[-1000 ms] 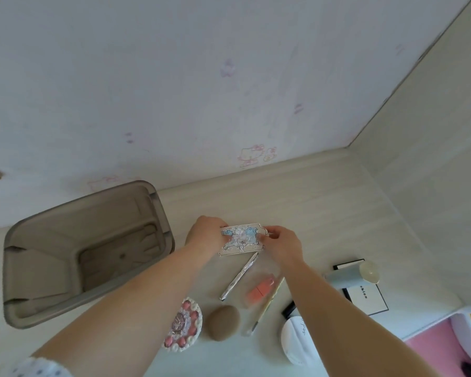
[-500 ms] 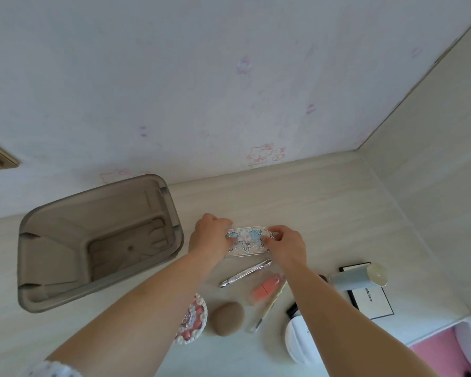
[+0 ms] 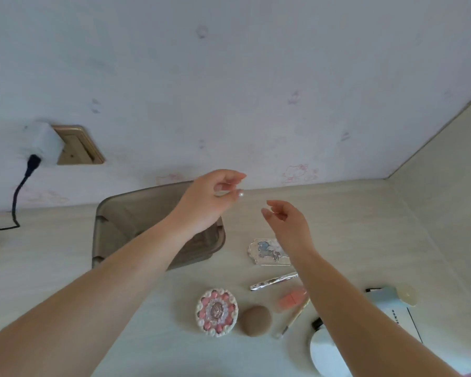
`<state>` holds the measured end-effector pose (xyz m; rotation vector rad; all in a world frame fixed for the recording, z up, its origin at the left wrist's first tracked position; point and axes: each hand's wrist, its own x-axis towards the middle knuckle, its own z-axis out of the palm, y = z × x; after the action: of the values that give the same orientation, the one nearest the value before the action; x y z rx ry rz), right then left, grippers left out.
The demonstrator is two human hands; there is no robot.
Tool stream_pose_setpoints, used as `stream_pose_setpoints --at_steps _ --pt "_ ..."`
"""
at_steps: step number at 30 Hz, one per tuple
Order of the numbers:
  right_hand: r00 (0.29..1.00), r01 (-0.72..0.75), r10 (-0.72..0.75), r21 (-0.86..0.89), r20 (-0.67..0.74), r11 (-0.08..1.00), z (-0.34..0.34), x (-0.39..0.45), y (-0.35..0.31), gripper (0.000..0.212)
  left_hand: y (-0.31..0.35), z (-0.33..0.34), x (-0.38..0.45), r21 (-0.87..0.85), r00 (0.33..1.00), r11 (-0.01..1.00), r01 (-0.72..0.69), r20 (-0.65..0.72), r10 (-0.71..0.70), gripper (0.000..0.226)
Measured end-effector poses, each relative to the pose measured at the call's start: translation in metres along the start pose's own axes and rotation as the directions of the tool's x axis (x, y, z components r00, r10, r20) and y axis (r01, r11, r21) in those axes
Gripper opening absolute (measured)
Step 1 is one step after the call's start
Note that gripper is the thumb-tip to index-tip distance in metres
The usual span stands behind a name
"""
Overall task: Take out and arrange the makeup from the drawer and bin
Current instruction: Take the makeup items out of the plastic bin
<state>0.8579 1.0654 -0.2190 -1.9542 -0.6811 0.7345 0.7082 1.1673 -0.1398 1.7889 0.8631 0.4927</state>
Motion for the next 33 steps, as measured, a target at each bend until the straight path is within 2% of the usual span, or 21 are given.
stream_pose_setpoints --at_steps 4,7,9,13,16,18,20,22,25,33 --pt "0.987 -0.006 0.007 -0.006 0.162 1.0 0.03 -0.009 -0.021 0.042 -0.027 -0.069 -0.027 0.209 0.979 0.974 0.091 -0.199 -0.049 0.027" --pt "0.967 -0.06 0.063 -0.018 0.246 0.998 0.047 -0.015 -0.028 0.054 -0.063 -0.103 -0.05 0.36 0.944 0.898 0.255 -0.295 -0.15 0.044" --pt "0.957 -0.104 0.103 -0.012 0.272 0.995 0.053 -0.018 -0.029 0.057 -0.088 -0.116 -0.063 0.393 0.921 0.858 0.33 -0.335 -0.2 0.056" --pt "0.935 -0.205 0.178 0.056 0.306 0.977 0.063 -0.024 -0.03 0.057 -0.106 -0.124 -0.083 0.269 0.873 0.9 0.344 -0.446 -0.2 0.052" --pt "0.927 -0.24 0.202 0.084 0.316 0.967 0.069 -0.027 -0.028 0.051 -0.108 -0.124 -0.091 0.172 0.817 0.898 0.406 -0.508 -0.272 0.057" --pt "0.919 -0.258 0.211 0.104 0.334 0.96 0.072 -0.027 -0.027 0.038 -0.114 -0.125 -0.096 0.051 0.784 0.879 0.473 -0.479 -0.394 0.067" --pt "0.914 -0.277 0.224 0.115 0.339 0.954 0.074 -0.029 -0.027 0.02 -0.119 -0.127 -0.102 -0.131 0.733 0.822 0.554 -0.393 -0.556 0.07" --pt "0.914 -0.289 0.234 0.125 0.332 0.949 0.075 -0.03 -0.026 0.015 -0.126 -0.129 -0.107 -0.31 0.706 0.753 0.581 -0.269 -0.656 0.056" --pt "0.918 -0.29 0.235 0.138 0.32 0.947 0.077 -0.032 -0.026 0.018 -0.127 -0.127 -0.114 -0.369 0.728 0.733 0.571 -0.184 -0.66 0.028" --pt "0.938 -0.291 0.219 0.269 0.267 0.918 0.072 -0.032 -0.023 0.016 -0.119 -0.124 -0.104 -0.405 0.771 0.778 0.481 -0.227 -0.595 0.026"
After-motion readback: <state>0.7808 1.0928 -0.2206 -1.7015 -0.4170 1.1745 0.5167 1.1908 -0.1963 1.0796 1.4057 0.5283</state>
